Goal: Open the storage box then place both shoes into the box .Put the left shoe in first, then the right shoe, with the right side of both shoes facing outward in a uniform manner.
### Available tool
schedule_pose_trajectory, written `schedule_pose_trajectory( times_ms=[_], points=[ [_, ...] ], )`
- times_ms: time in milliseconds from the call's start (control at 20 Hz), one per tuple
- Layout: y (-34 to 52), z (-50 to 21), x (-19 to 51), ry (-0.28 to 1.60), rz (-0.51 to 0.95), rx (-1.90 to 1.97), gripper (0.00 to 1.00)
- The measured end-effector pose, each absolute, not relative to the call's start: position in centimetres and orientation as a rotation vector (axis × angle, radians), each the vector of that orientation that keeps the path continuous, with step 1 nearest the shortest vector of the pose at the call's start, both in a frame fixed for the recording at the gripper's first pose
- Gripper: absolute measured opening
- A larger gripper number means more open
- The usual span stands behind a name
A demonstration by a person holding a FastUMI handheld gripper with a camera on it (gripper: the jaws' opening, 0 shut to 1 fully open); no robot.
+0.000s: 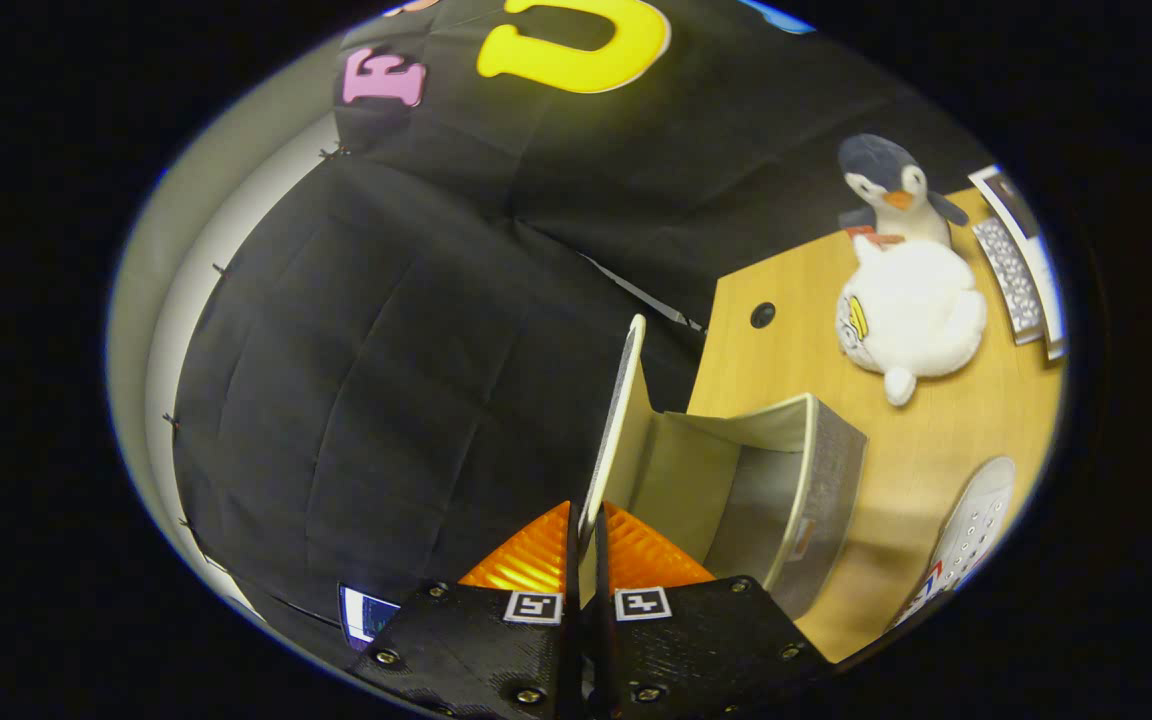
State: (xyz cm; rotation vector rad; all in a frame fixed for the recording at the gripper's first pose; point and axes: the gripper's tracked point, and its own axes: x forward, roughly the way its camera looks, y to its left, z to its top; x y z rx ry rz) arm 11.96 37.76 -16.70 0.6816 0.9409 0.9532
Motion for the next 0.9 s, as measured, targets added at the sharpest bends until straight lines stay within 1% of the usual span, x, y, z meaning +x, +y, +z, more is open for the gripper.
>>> schedule_pose_trajectory(
  times_ms=[150, 350, 400, 450, 500, 550, 650, 700, 750, 800, 900],
  points=[
    [41.5, -14.7, 11.7, 0.918, 0.988, 0.597, 0.06],
    [48.5, -14.0, 10.9, 0.933, 1.008, 0.531, 0.06],
    [50.0, -14.0, 10.8, 0.94, 1.014, 0.507, 0.09],
    [51.4, -13.9, 10.5, 0.943, 1.028, 0.484, 0.1],
    [52.8, -14.1, 10.3, 0.946, 1.036, 0.458, 0.15],
    [54.1, -14.4, 9.8, 0.954, 1.042, 0.434, 0.15],
    [56.0, -15.6, 9.3, 0.968, 1.038, 0.371, 0.31],
    [56.5, -15.6, 9.0, 0.968, 1.042, 0.357, 0.48],
    [57.1, -15.6, 8.5, 0.969, 1.044, 0.348, 0.61],
    [57.3, -15.5, 8.3, 0.964, 1.043, 0.34, 0.82],
    [57.0, -15.8, 8.2, 0.962, 1.035, 0.319, 0.84]
  ],
)
